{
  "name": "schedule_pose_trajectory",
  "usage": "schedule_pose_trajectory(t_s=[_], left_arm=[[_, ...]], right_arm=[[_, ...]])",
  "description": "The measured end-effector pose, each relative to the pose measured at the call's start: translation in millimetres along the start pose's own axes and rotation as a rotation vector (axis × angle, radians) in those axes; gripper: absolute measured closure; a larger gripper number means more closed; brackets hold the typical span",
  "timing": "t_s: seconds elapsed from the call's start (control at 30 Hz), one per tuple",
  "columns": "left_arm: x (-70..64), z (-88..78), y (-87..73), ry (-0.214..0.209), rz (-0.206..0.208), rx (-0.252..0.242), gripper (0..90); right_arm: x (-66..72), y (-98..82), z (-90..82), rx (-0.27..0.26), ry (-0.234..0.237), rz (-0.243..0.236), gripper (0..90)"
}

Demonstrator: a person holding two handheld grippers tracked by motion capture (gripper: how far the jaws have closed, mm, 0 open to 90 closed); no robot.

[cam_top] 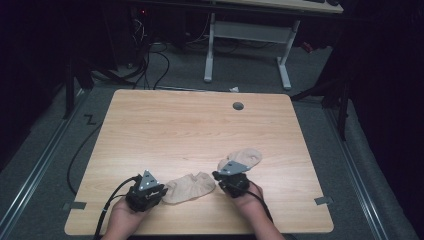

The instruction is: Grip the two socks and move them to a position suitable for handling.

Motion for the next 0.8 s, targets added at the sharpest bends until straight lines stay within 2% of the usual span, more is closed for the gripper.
schedule_pose_trajectory(t_s=[0.03, 0.07, 0.17, 0.23, 0.33, 0.43, 0.47, 0.53, 0.6, 0.67, 0.73, 0.8], left_arm=[[-1.6, 1.7, 0.2, 0.008, 0.014, 0.000, 76.5], [-2.8, 2.8, 0.5, 0.015, 0.024, 0.003, 76.5], [-3.1, 5.7, 0.4, 0.019, 0.039, 0.007, 76.4], [-2.3, 6.5, 0.3, 0.010, 0.038, 0.008, 76.4], [-4.6, 7.1, -0.7, -0.017, 0.037, 0.011, 76.7], [-12.4, 6.8, -2.8, -0.045, 0.056, 0.018, 76.6], [-17.4, 6.5, -3.3, -0.049, 0.072, 0.021, 75.5], [-18.8, 6.4, -2.9, -0.051, 0.074, 0.019, 73.8], [-18.8, 3.1, -0.6, -0.045, 0.082, -0.003, 71.7], [-15.7, -5.2, 2.9, -0.030, 0.070, -0.042, 67.8], [-9.5, -16.5, 5.5, -0.017, 0.040, -0.088, 59.1], [-0.1, -26.6, 3.9, -0.032, 0.005, -0.105, 57.5]], right_arm=[[0.0, 0.0, 0.0, 0.000, 0.000, 0.000, 89.5], [4.9, 1.8, 5.9, 0.011, 0.019, -0.012, 89.4], [12.0, -3.6, 20.6, 0.086, 0.024, -0.055, 89.5], [12.9, -7.9, 19.3, 0.084, 0.039, -0.044, 89.7], [16.4, -16.0, 9.5, 0.081, 0.053, -0.035, 89.8], [23.5, -24.6, -2.4, 0.077, 0.070, -0.028, 89.8], [27.5, -28.4, -8.3, 0.074, 0.074, -0.027, 88.1], [27.3, -29.5, -11.3, 0.069, 0.071, -0.030, 86.5], [20.6, -29.0, -19.3, 0.041, 0.050, -0.006, 83.4], [7.4, -30.7, -24.9, 0.022, 0.006, 0.036, 81.2], [-11.9, -39.9, -26.6, 0.034, -0.059, 0.075, 75.5], [-16.9, -42.5, -27.2, 0.036, -0.074, 0.089, 73.1]])
Point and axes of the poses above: each handheld gripper's, and its own axes: z roughly forward along the jaws, y roughly out of its top, x roughly to its left, the point moved 5 cm from there along z, roughly forward along the jaws, and after that the axes turned 10 degrees about -z, right-handed, at the moved point
